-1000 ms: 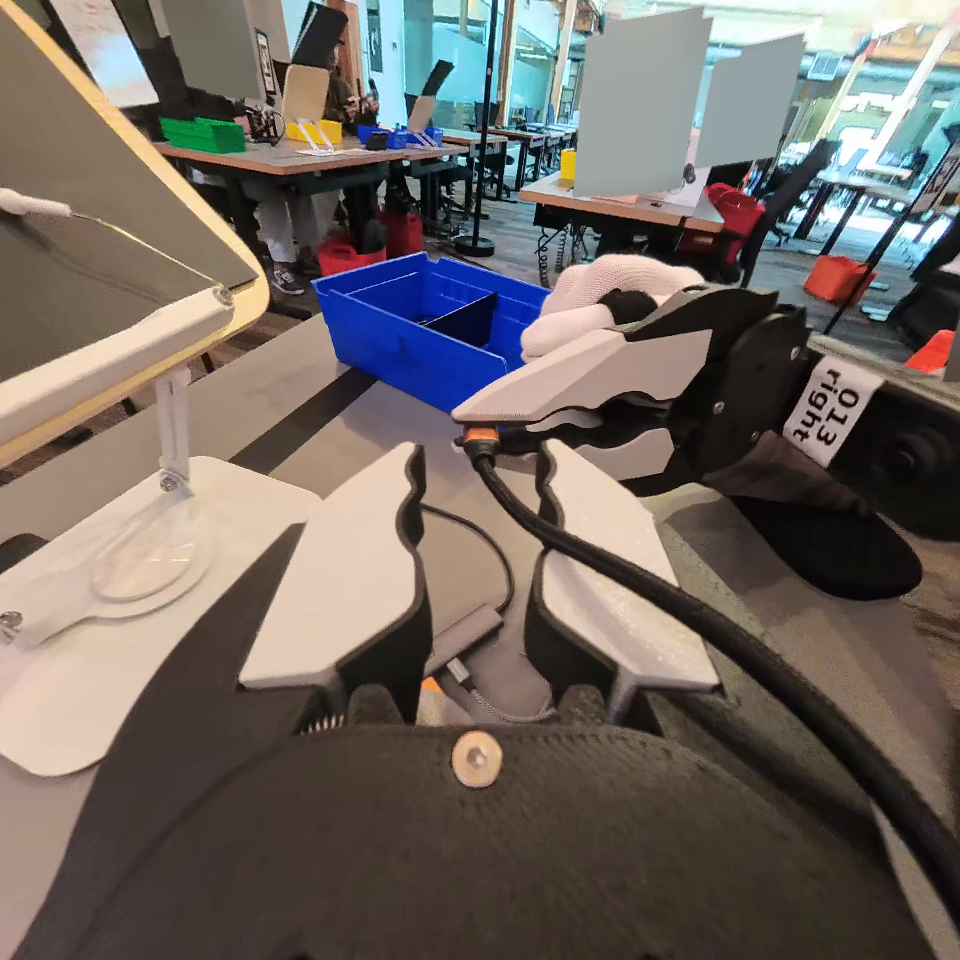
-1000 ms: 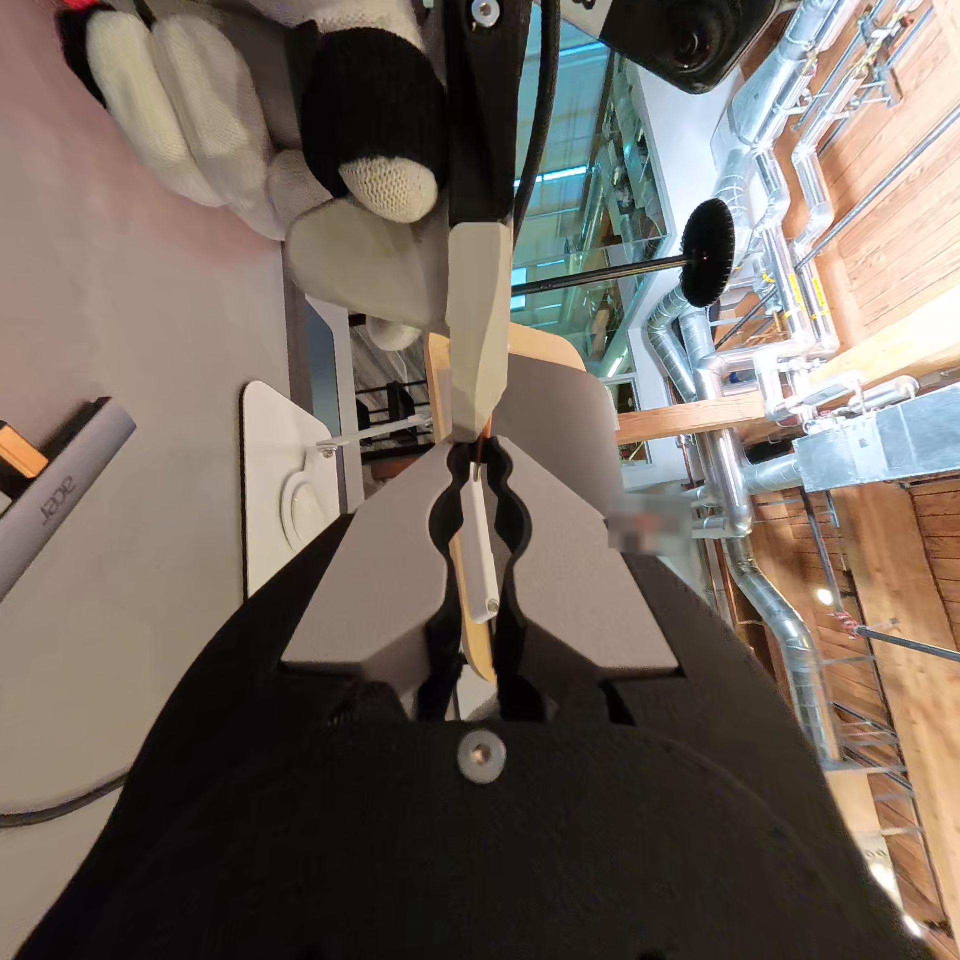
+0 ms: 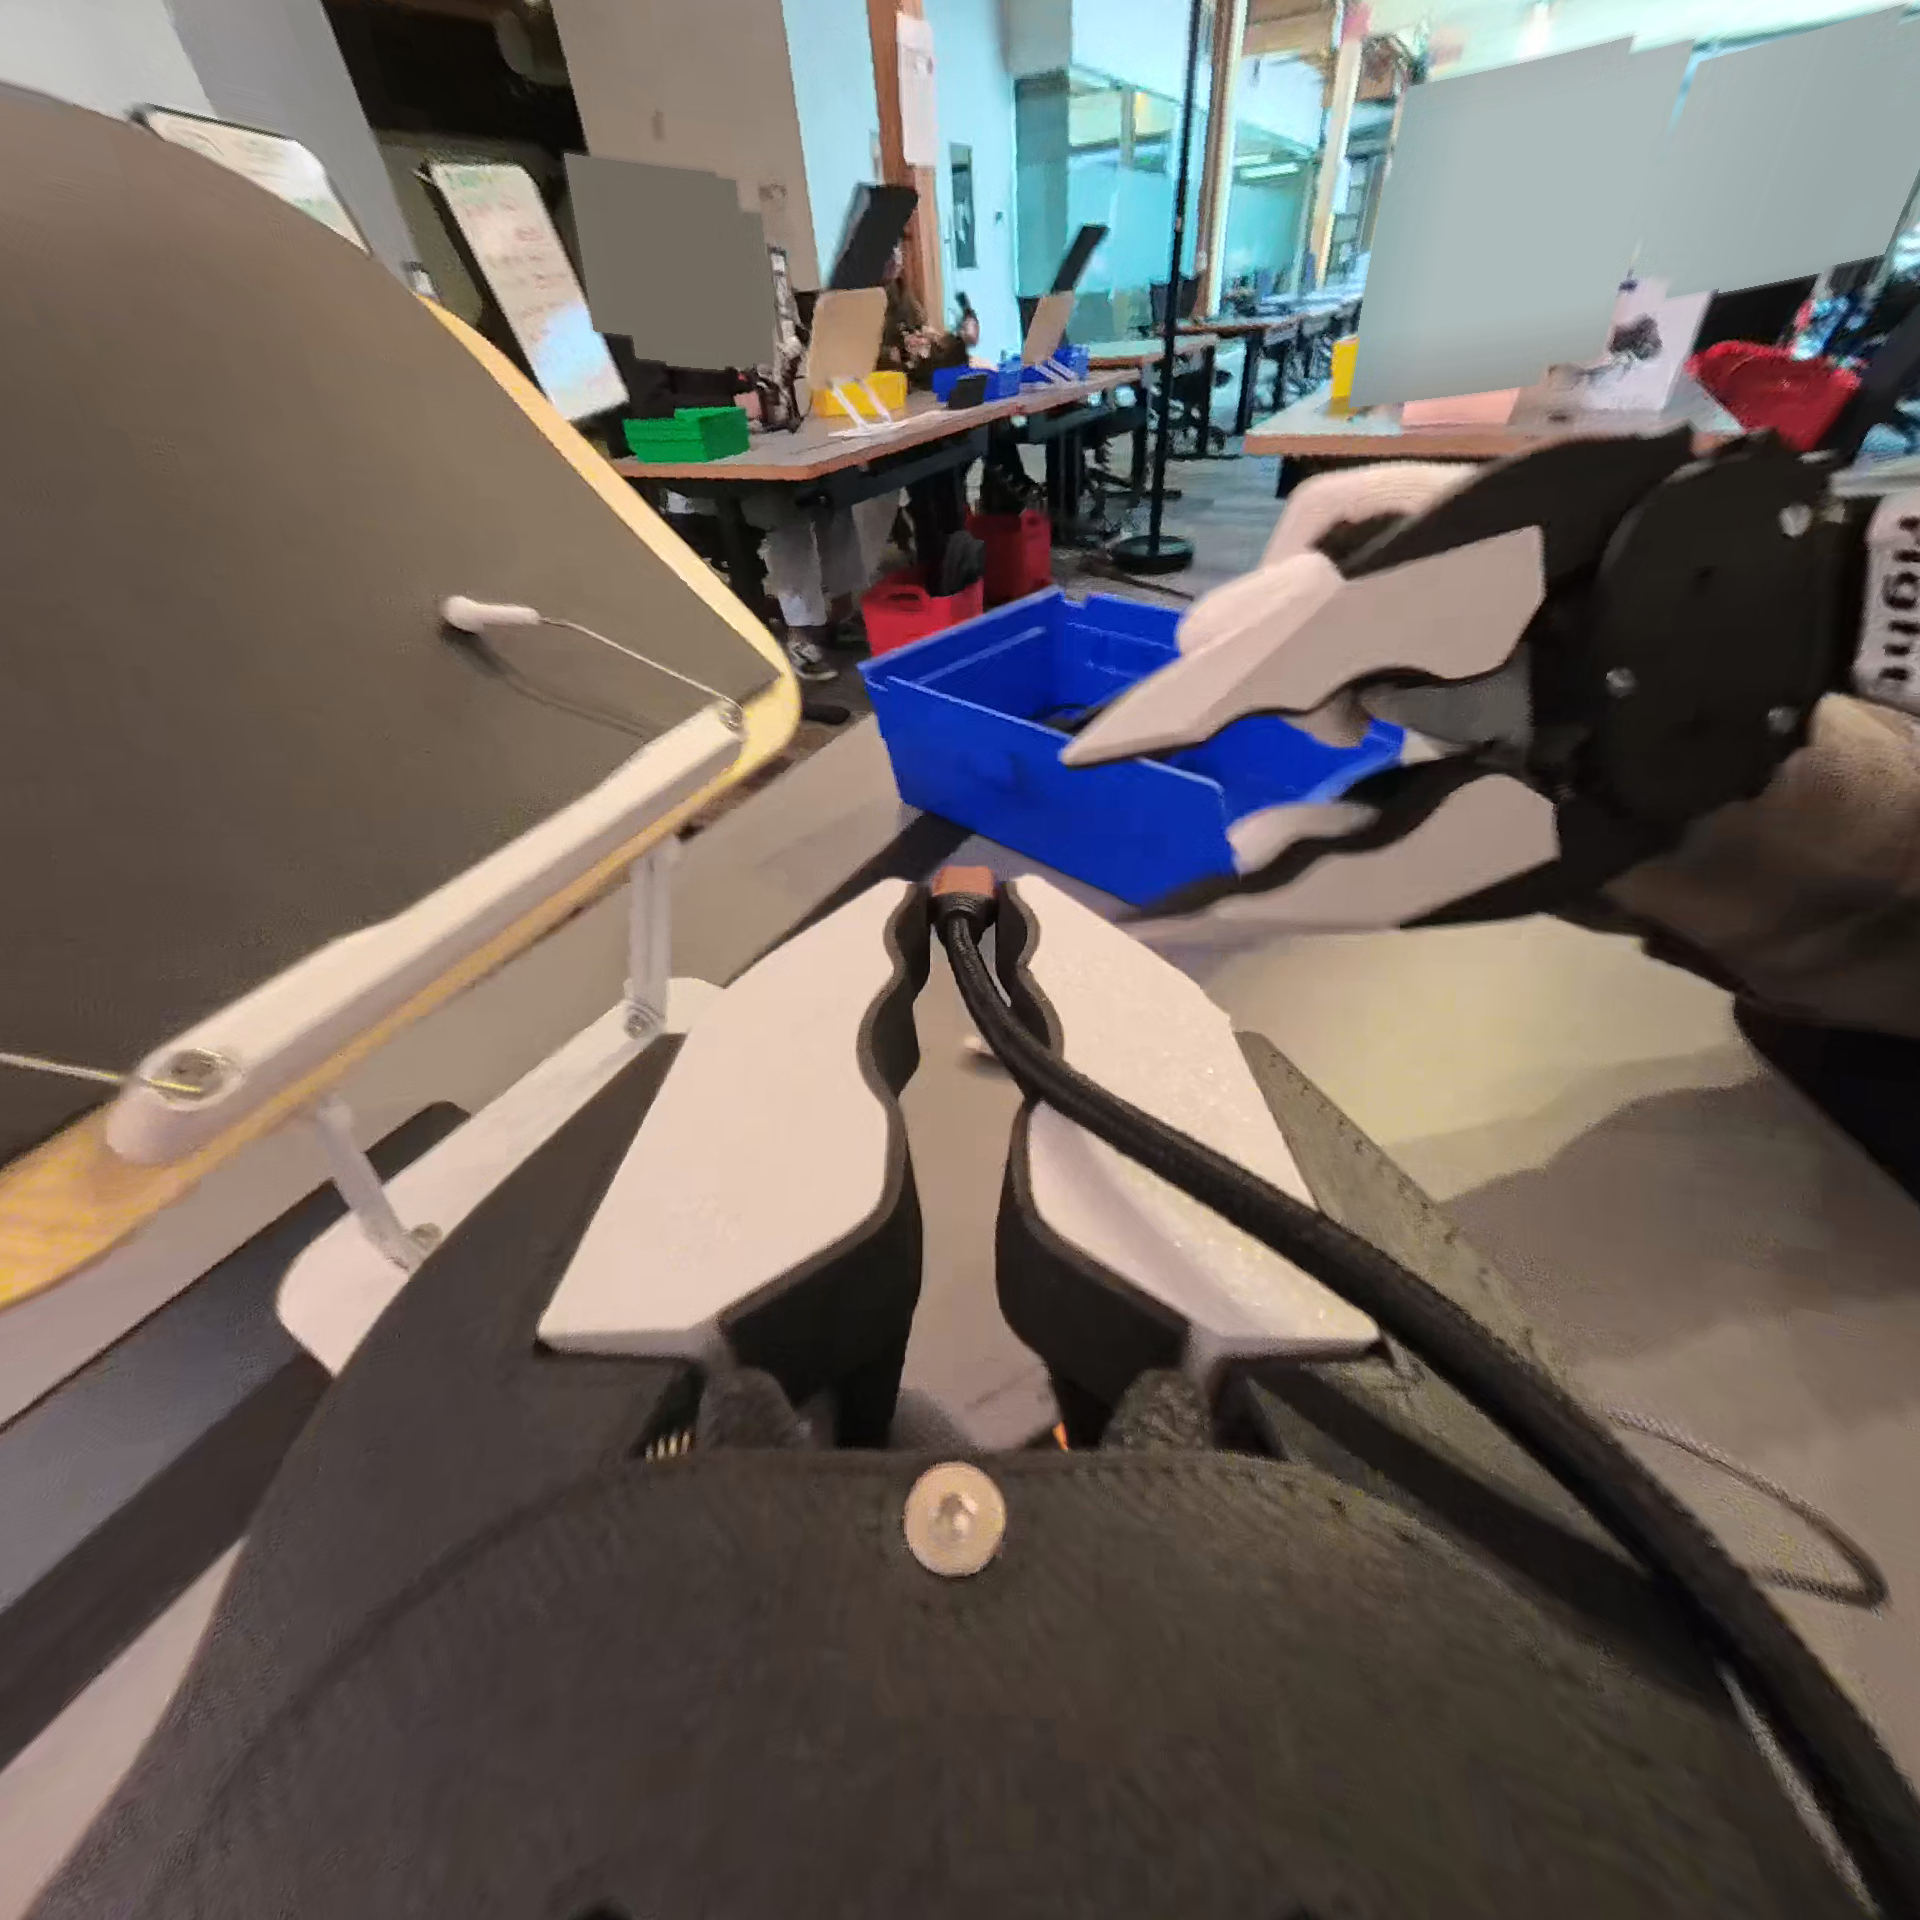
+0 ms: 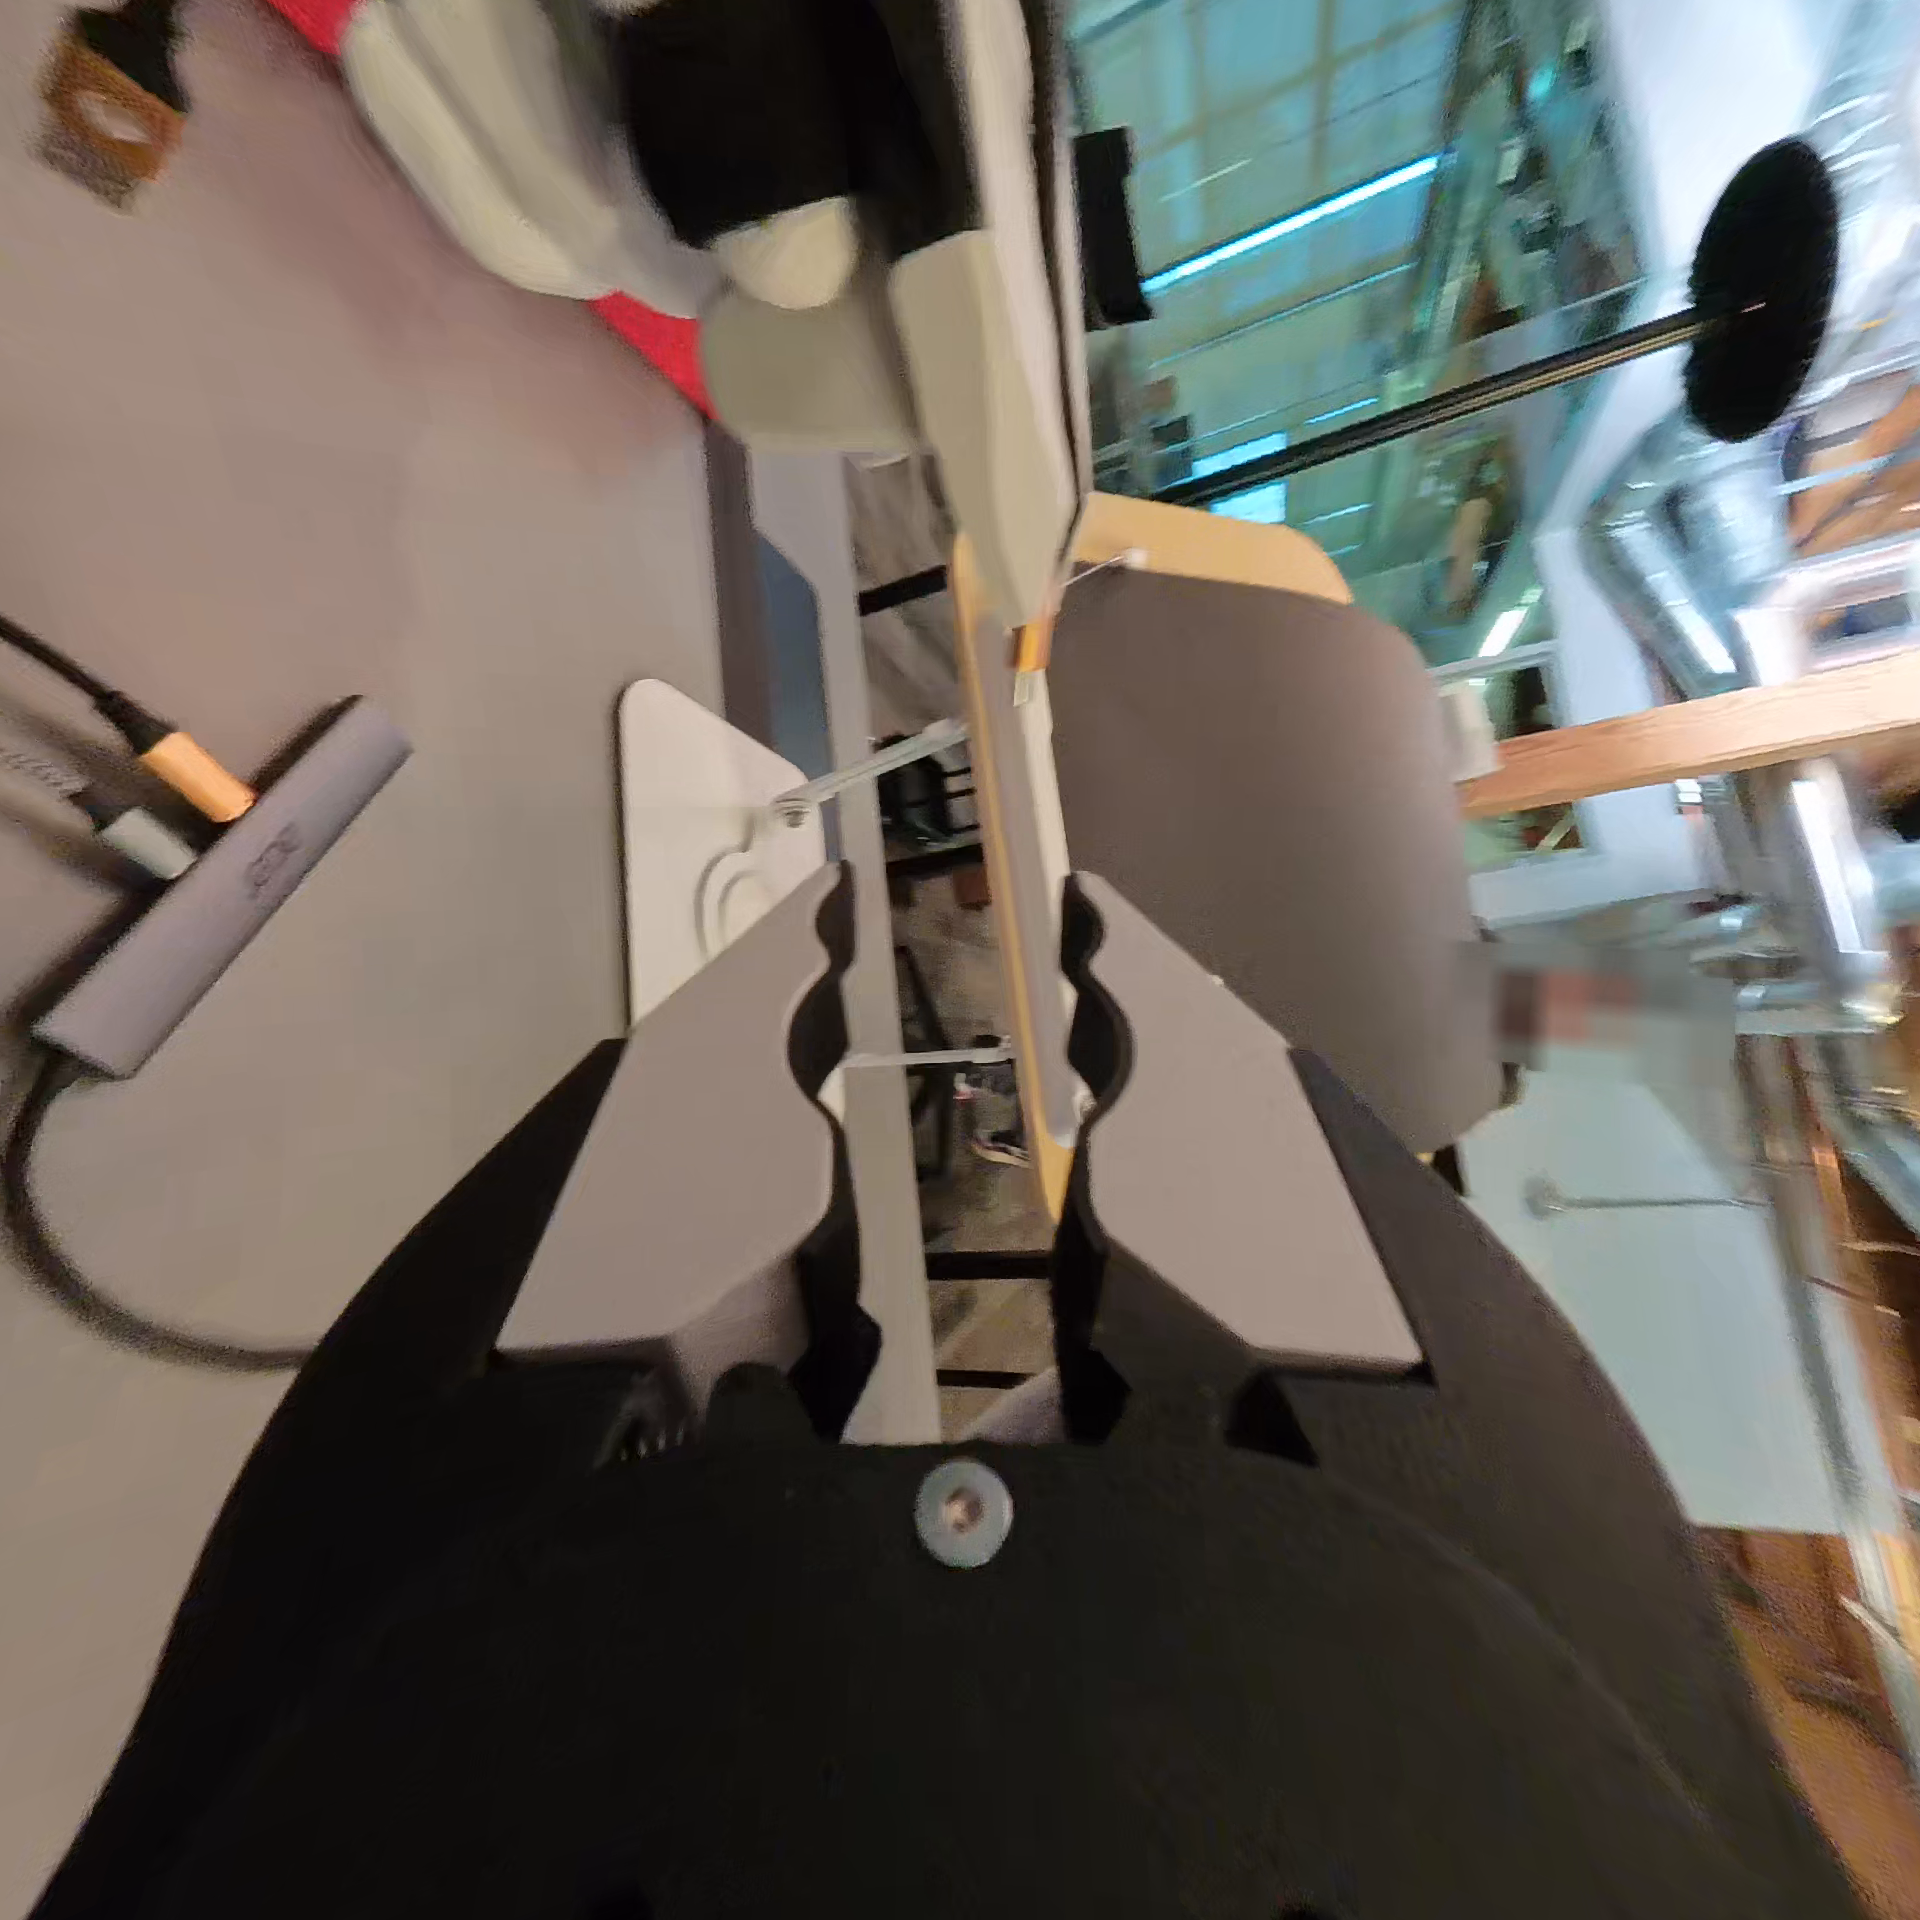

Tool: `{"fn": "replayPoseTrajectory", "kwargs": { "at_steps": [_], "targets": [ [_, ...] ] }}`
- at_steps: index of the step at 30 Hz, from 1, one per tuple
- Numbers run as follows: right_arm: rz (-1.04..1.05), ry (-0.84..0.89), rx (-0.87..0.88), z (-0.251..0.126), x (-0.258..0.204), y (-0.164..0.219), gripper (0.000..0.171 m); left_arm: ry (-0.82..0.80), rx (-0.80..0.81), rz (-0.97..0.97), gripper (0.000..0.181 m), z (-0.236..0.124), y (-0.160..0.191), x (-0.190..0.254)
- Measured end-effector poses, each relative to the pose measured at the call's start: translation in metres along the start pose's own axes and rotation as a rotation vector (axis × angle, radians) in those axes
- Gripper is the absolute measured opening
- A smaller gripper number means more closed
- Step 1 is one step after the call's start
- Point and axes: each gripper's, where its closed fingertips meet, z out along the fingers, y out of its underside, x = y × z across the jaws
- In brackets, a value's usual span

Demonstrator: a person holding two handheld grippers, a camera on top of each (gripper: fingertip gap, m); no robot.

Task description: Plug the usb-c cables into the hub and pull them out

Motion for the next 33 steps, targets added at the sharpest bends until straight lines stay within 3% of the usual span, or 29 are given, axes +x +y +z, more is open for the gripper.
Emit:
{"fn": "replayPoseTrajectory", "kwargs": {
  "at_steps": [5, 12, 19, 26, 33],
  "targets": [
    [-0.046, -0.211, -0.005, -0.016, -0.026, 0.015, 0.068, -0.025, -0.077, 0.013, 0.012, 0.014, 0.004, -0.026],
    [-0.050, -0.357, 0.020, -0.031, -0.119, 0.024, 0.063, -0.074, -0.302, -0.086, 0.013, 0.000, 0.097, -0.032],
    [-0.025, -0.326, 0.005, -0.017, -0.158, 0.033, 0.055, -0.063, -0.481, -0.144, 0.012, 0.010, 0.153, -0.023],
    [-0.056, -0.293, 0.001, -0.004, -0.171, 0.040, 0.047, -0.064, -0.677, -0.129, 0.013, 0.014, 0.197, -0.017],
    [-0.100, -0.203, 0.014, 0.015, -0.168, 0.036, 0.043, -0.039, -0.673, -0.161, 0.013, 0.017, 0.202, -0.011]
  ]
}}
